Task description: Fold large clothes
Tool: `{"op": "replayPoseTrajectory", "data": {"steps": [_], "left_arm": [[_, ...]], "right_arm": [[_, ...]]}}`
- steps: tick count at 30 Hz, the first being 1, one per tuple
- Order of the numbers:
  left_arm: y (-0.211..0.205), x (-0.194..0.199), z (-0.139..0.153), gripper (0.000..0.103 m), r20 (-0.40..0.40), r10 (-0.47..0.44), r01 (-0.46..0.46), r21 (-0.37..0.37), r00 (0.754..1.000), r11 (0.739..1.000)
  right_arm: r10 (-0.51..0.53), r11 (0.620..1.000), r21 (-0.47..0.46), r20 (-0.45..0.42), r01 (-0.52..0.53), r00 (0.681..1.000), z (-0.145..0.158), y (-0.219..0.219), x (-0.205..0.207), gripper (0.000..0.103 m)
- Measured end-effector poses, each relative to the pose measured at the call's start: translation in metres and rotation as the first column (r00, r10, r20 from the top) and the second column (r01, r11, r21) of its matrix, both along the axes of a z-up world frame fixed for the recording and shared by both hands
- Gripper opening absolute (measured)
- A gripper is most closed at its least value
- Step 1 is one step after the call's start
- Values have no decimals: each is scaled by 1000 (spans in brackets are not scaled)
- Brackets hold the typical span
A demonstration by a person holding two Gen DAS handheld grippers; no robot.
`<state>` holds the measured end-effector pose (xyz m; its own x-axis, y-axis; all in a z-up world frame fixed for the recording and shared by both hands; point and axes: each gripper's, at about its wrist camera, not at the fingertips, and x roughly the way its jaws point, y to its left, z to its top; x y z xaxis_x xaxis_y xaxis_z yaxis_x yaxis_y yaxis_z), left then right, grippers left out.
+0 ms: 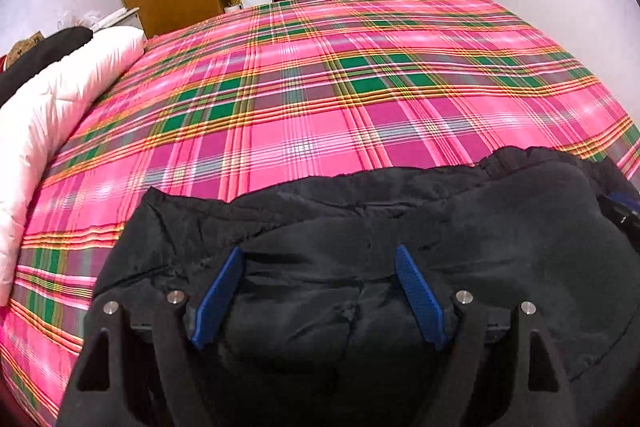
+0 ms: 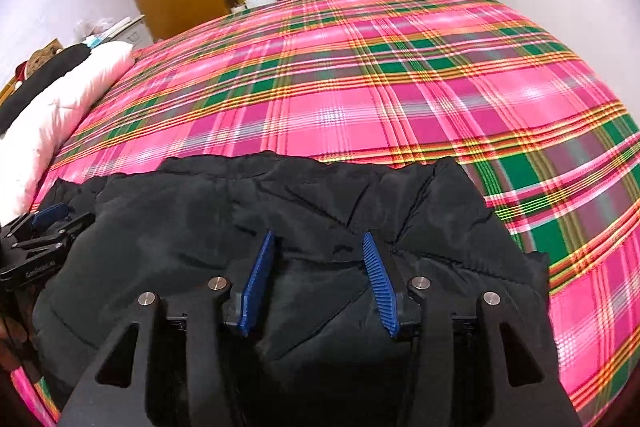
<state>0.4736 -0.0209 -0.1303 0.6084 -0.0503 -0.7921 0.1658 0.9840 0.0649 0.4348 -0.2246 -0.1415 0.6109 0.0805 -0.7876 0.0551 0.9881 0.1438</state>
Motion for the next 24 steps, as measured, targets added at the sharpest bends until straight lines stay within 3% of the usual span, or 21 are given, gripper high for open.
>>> {"op": "replayPoseTrajectory", "data": {"steps": [12, 19, 24], "left_arm": [[-3, -2, -1, 81, 14, 2, -2, 15, 1000, 1000], [-1, -14, 20, 78, 27, 1, -2, 30, 1000, 1000], [10, -37, 46, 78, 66, 1, -1, 1, 998, 1000]], "right_arm": [[-6, 1000, -6, 6, 6, 1000, -2, 0, -1, 47], [-2, 1000, -10, 18, 2, 1000, 24, 0, -15, 49], [11, 1000, -8, 61, -11, 998, 50, -4, -42, 53]]}}
